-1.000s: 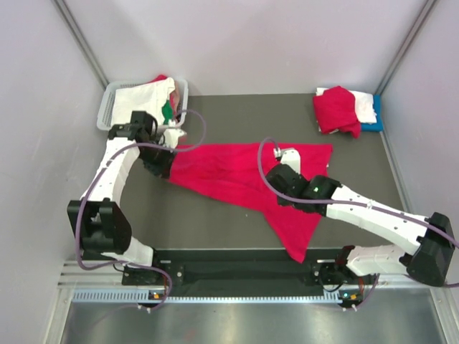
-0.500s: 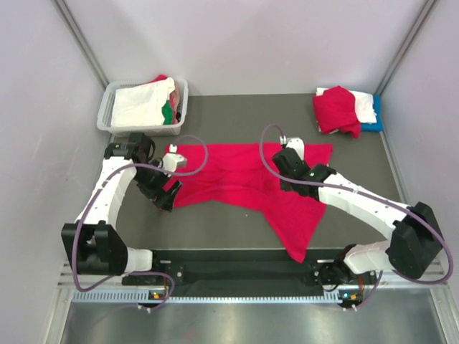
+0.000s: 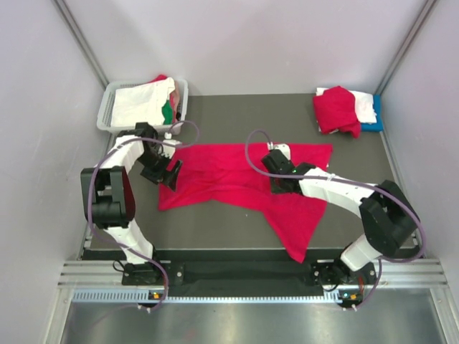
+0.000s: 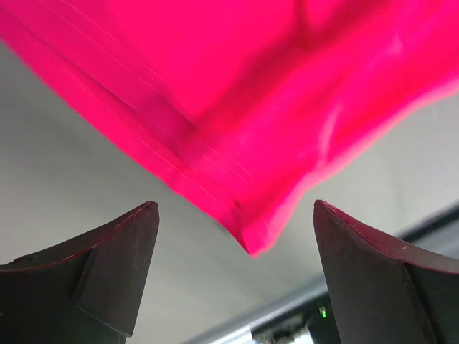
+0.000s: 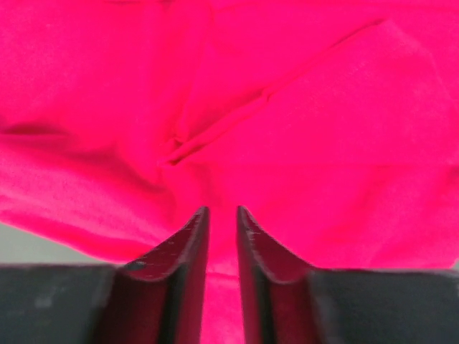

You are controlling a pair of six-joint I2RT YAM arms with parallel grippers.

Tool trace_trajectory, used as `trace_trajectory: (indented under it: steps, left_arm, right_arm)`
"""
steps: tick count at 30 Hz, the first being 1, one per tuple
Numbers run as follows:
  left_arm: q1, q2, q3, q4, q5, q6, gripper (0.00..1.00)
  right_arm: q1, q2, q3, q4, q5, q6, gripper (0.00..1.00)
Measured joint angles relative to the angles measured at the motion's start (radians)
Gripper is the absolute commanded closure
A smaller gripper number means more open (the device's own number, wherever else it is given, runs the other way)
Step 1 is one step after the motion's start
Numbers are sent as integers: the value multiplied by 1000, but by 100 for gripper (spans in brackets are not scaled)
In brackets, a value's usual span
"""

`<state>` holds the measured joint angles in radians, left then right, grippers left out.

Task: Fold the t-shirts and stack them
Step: Flatten the tshirt out

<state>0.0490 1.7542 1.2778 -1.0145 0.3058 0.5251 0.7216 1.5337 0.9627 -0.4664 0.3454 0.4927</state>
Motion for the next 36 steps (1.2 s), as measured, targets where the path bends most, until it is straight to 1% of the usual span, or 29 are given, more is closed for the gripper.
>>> trace_trajectory:
  steps: [5,7,8,12,20,27,36]
  left_arm:
    - [16,59,86,65,-8,-43,8]
    - [19,75,129,80,-8,-56,7]
    - [20,80,148,89,-8,-61,7]
    - [20,92,197,117,-8,-82,8]
    - [20,100,181,143,-11,-101,7]
    - [20,100,159,151,-11,-105,7]
    - [20,75,132,155,-11,-106,7]
  right_arm:
    - [-24,94,82,12,-22,-21,63]
    - [-31,123,124,11,-29,-29,64]
    - [-34,137,147,12,-31,-33,67]
    - [-37,169,207,19,-34,-45,70]
    - [-37,169,207,16,-36,-47,71]
    - [-49,169,158,18,-36,-47,72]
    - [-62,172,137,32,-37,-47,72]
